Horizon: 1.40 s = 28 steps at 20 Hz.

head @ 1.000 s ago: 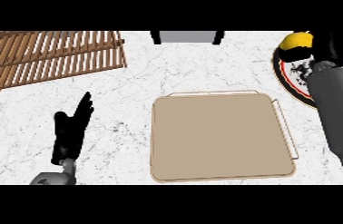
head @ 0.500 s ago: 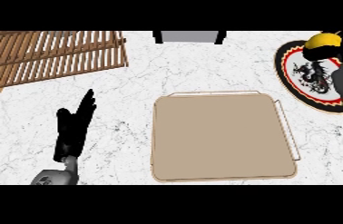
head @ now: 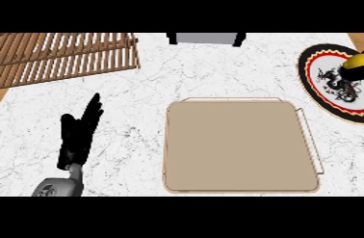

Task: Pick the lemon from the tray and place it in the plate

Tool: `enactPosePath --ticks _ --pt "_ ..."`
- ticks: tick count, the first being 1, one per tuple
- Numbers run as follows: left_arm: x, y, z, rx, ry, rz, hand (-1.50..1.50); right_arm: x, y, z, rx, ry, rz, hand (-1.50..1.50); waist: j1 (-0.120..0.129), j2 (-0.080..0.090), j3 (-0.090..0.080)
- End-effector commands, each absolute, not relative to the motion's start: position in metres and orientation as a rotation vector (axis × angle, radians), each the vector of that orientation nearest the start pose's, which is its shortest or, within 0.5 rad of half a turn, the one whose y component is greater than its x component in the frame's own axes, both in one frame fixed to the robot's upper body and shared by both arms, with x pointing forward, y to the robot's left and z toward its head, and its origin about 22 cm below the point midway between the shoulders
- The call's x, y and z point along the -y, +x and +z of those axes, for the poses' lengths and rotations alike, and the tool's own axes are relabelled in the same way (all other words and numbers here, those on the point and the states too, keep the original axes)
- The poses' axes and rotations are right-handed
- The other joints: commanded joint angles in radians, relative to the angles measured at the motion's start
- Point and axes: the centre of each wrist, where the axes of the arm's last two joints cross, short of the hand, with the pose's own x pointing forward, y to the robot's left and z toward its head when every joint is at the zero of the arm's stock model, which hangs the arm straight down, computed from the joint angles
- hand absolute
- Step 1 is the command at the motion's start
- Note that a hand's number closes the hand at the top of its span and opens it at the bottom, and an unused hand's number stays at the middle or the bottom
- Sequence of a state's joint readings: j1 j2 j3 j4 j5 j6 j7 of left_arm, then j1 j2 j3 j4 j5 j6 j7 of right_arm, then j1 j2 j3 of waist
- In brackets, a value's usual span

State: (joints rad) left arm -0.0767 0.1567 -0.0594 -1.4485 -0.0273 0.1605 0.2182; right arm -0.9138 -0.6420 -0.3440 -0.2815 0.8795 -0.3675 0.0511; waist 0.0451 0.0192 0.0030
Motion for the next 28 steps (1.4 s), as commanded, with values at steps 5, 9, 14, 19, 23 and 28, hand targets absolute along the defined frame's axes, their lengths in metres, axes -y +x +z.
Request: enactPosePath --ticks 5,9,14,19,23,28 --pt "-0.245 0.253 -0.004 1.313 0.212 -0.077 0.0 0.454 0.373 0.073 0.892 -1.045 0.48 1.5 0.017 0.004 0.002" --pt "-0.245 0.261 0.003 1.319 0.218 -0.07 0.0 0.458 0.368 0.068 0.876 -0.986 0.508 -1.5 0.014 0.006 0.002" --pt "-0.253 0.256 0.003 1.316 0.199 -0.063 0.0 0.464 0.367 0.077 1.13 -0.9 0.484 -1.5 0.006 0.0 0.003" --pt "-0.25 0.249 -0.017 1.286 0.241 -0.047 0.0 0.478 0.371 0.111 1.491 -0.792 0.137 -1.5 -0.018 -0.003 0.004" --pt "-0.253 0.253 -0.011 1.296 0.215 -0.053 0.0 0.482 0.358 0.088 1.569 -0.693 -0.05 -1.5 -0.015 -0.002 0.002" --pt "-0.242 0.253 -0.011 1.313 0.232 -0.048 0.0 0.505 0.335 0.08 1.598 -0.607 -0.073 -1.5 -0.006 -0.001 0.002"
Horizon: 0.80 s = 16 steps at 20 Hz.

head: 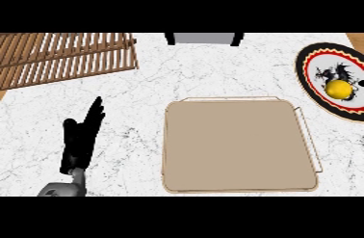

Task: Pick the lemon from the tray and place it in the plate

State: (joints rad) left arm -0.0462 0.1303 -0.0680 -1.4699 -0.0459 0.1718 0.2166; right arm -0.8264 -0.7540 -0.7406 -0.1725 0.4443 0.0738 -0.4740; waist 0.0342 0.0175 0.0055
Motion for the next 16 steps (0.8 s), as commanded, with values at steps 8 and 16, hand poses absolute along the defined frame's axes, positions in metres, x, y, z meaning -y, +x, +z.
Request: enactPosePath --ticks 8,16 --pt "-0.25 0.253 -0.006 1.307 0.231 -0.061 0.0 0.514 0.309 0.052 1.67 -0.542 -0.056 -1.5 0.009 0.001 0.0" --pt "-0.236 0.259 -0.01 1.296 0.215 -0.072 0.0 0.507 0.316 0.05 1.618 -0.609 -0.025 -1.5 0.016 0.006 0.0"
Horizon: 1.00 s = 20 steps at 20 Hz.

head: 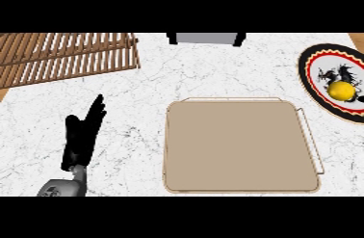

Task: Pick the lemon from the tray and place it in the plate

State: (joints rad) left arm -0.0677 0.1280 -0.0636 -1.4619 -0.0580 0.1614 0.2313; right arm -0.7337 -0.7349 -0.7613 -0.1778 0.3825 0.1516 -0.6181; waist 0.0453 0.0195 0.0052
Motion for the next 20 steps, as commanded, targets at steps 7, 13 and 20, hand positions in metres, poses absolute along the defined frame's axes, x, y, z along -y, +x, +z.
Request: enactPosePath --ticks 7,13,20 --pt "-0.243 0.269 -0.001 1.307 0.216 -0.063 0.0 0.499 0.317 0.038 1.537 -0.693 -0.036 -1.5 -0.005 0.0 -0.001" --pt "-0.227 0.265 -0.003 1.315 0.22 -0.073 0.0 0.507 0.309 0.038 1.517 -0.749 -0.04 -1.5 0.006 0.004 0.001" --pt "-0.237 0.26 0.0 1.314 0.217 -0.068 0.0 0.51 0.297 0.027 1.485 -0.76 -0.039 -1.5 0.004 0.0 0.001"
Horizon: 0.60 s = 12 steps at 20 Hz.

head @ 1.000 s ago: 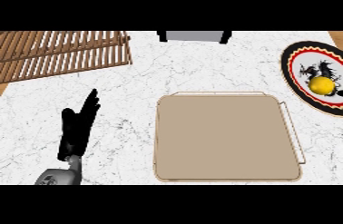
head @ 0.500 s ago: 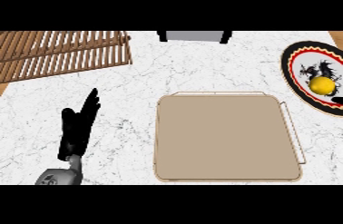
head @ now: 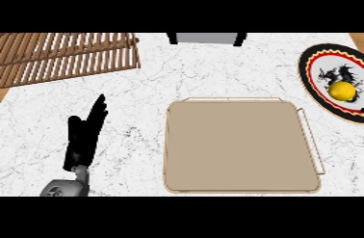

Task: Pick the lemon from the tray and place it in the plate

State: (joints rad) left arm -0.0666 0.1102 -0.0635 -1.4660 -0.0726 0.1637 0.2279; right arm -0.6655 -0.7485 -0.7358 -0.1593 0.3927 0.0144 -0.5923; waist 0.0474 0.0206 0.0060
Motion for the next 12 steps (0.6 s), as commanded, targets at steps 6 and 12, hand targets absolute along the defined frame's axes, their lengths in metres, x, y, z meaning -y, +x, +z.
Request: enactPosePath --ticks 6,12 --pt "-0.239 0.255 -0.012 1.305 0.201 -0.067 0.0 0.532 0.28 0.038 1.449 -0.815 -0.063 -1.5 0.003 0.002 0.001" --pt "-0.248 0.263 -0.003 1.323 0.224 -0.073 0.0 0.555 0.248 0.036 1.493 -0.849 -0.117 -1.5 -0.005 0.003 0.003"
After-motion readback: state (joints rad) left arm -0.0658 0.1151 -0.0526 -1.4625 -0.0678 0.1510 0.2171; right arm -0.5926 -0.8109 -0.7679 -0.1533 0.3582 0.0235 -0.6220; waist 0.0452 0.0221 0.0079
